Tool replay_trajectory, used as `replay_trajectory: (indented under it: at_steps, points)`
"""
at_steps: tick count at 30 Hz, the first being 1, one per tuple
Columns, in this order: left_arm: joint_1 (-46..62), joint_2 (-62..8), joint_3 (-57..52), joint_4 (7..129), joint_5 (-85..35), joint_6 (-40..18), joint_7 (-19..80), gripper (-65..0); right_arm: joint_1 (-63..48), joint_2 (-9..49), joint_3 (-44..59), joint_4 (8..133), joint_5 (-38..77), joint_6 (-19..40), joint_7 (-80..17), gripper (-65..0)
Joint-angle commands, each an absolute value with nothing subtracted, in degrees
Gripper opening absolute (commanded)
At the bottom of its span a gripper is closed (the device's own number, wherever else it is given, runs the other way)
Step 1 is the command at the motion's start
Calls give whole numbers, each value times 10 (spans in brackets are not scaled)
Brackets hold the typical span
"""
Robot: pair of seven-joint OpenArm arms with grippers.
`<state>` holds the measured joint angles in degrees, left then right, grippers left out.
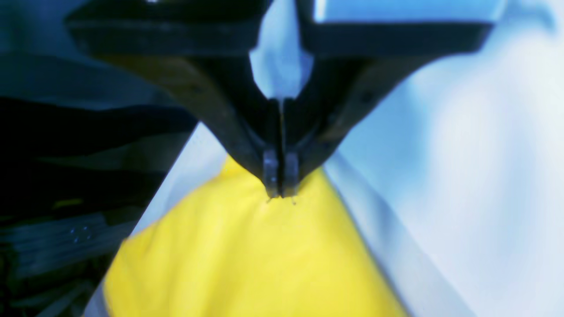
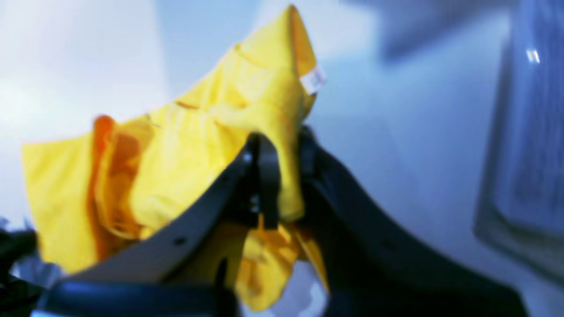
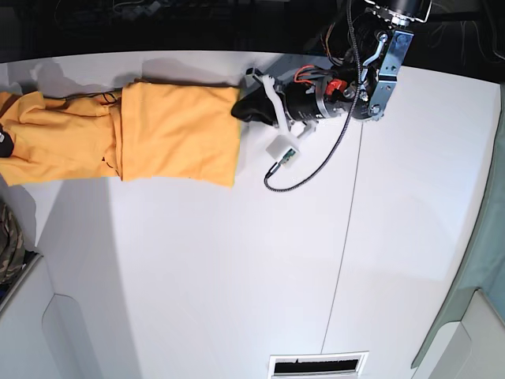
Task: Layout the t-shirt on the table in an organized manner, then fold the t-shirt properly
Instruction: 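Lift the shirt end with the right gripper and fold it toward the left gripper, then fold the shirt bundle over with both grippers into a compact square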
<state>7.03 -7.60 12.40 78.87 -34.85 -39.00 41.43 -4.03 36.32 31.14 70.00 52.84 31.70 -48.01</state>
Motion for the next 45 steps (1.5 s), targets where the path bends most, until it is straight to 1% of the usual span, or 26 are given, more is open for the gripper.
replay_trajectory:
  at_steps: [1, 5, 10, 14, 18, 24, 30, 31, 33, 34, 35, 37, 40, 45]
  points:
    - [62, -71, 123, 783, -357, -400, 400, -650, -27, 373, 318, 722, 542, 320, -468, -650]
    - [57, -51, 123, 730, -357, -400, 398, -650, -13, 331, 316, 786, 543, 319, -472, -650]
    - [56, -28, 123, 704, -352, -400, 394, -650, -18, 243, 295, 890, 537, 319, -478, -650]
    - [55, -24, 123, 704, -350, -400, 394, -650, -18, 177, 252, 946, 509, 317, -477, -650]
    - [55, -24, 123, 704, -350, -400, 394, -650, -18, 129, 188, 951, 490, 317, -471, -650]
    - [55, -24, 123, 704, -349, -400, 394, -650, -54, 76, 95, 950, 458, 317, -458, -650]
    - [43, -24, 123, 704, -349, -400, 394, -650, -98, 55, 49, 950, 437, 318, -436, -650]
    - [39, -24, 123, 704, -349, -400, 394, -650, -99, 55, 48, 950, 437, 318, -435, -593]
    - [36, -24, 123, 704, -349, -400, 394, -650, -99, 55, 48, 950, 437, 319, -435, -433]
    - [33, -24, 123, 704, -349, -400, 394, -650, -98, 55, 49, 951, 438, 320, -435, -382]
    - [32, -24, 123, 704, -349, -400, 394, -650, -98, 55, 49, 951, 442, 322, -435, -358]
    - [30, -24, 123, 704, -349, -400, 394, -650, -99, 55, 49, 954, 460, 334, -436, -357]
    - [29, -24, 123, 704, -349, -400, 394, -650, -99, 55, 49, 974, 487, 335, -438, -357]
    - [29, -30, 119, 704, -351, -400, 396, -650, -99, 55, 49, 1055, 484, 335, -453, -357]
